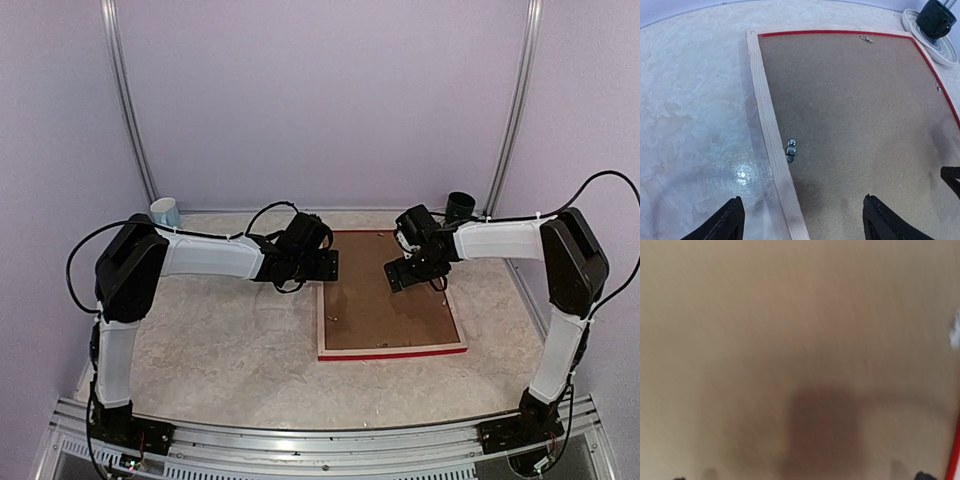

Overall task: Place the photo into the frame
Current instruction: Press the backboard onto the photo, then press the fastener onto the backboard.

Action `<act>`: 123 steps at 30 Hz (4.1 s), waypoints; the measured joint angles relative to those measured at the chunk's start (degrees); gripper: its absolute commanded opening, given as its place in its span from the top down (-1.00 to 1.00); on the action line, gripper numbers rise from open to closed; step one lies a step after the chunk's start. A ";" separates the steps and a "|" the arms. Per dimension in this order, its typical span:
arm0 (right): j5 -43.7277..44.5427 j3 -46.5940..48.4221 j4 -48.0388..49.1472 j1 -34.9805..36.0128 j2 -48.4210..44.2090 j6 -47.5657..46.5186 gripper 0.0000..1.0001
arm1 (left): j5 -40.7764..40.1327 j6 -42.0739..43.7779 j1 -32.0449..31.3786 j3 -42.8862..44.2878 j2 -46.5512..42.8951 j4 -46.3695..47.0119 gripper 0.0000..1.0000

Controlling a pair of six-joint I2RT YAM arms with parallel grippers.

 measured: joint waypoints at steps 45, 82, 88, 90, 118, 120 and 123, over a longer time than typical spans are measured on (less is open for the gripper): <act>-16.06 -17.79 18.10 -14.53 -5.27 10.99 -0.98 | 4.35 1.20 4.55 3.78 7.89 1.40 -0.40; -16.26 -19.06 19.89 -14.78 -5.40 11.69 -0.98 | 2.93 2.75 4.92 11.28 13.49 -1.84 0.03; -16.26 -19.06 19.91 -14.78 -5.40 11.85 -0.98 | 2.95 2.67 4.96 11.85 13.94 -1.97 0.29; -16.48 -19.06 20.09 -14.78 -5.40 11.87 -0.98 | 3.02 2.64 4.94 11.91 13.94 -1.97 0.33; -16.90 -19.32 20.72 -14.88 -5.40 12.04 -0.98 | 2.08 2.56 5.03 11.30 13.90 -1.55 0.14; -16.90 -19.32 20.72 -14.88 -5.40 12.04 -0.98 | 2.10 2.54 5.03 10.71 13.73 -0.79 0.15; -16.92 -19.32 20.76 -14.88 -5.40 12.04 -0.99 | 2.14 2.51 5.07 9.66 13.40 0.46 0.20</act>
